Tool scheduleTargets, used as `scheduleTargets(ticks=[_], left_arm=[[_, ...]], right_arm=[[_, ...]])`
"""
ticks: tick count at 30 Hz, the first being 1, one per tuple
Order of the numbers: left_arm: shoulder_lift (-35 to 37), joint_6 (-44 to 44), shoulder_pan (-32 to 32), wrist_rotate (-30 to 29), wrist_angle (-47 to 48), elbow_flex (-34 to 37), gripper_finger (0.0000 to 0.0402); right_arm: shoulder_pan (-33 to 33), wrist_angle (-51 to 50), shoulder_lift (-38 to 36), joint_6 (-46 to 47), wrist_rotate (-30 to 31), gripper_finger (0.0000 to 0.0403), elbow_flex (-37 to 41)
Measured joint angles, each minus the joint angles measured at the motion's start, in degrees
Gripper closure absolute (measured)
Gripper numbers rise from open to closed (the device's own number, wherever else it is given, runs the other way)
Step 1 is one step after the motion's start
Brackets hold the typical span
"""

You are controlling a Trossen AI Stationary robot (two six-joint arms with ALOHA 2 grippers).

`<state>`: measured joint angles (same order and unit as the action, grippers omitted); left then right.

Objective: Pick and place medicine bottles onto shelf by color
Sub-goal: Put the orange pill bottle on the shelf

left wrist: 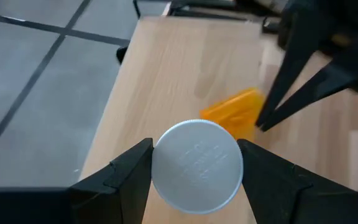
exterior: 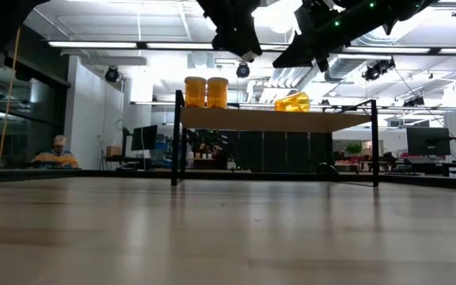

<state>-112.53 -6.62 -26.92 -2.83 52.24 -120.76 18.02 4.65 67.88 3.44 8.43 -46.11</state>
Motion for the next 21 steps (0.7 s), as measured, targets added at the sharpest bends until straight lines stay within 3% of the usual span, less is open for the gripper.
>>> scheduleTargets(ticks=[7, 11, 15, 17, 21], left_arm=[[2.2, 1.5, 0.0, 6.1, -0.1, -4.9, 0.0195], [5.1, 2.5, 0.0, 9.5, -0.2, -6.2, 0.0195], [8.6, 4.3, -0.5, 11.2, -0.2, -6.2, 0.0195], [9.7, 5.1, -0.6, 11.0, -0.2, -6.2, 0.0195], [11.5, 7.1, -0.9, 10.9, -0.2, -6.2, 0.0195]], right_arm=[[0.0, -2.9, -7.0, -2.9, 0.9, 0.0402, 0.0], [1.1, -14.4, -11.8, 0.4, 4.9, 0.0391, -0.9], [4.6, -30.0, -12.6, 2.5, 4.5, 0.0334, -6.6], [7.1, -34.2, -12.0, 10.3, 2.8, 0.0290, -9.7], [13.5, -43.0, -10.6, 26.3, -8.1, 0.0198, -13.7]])
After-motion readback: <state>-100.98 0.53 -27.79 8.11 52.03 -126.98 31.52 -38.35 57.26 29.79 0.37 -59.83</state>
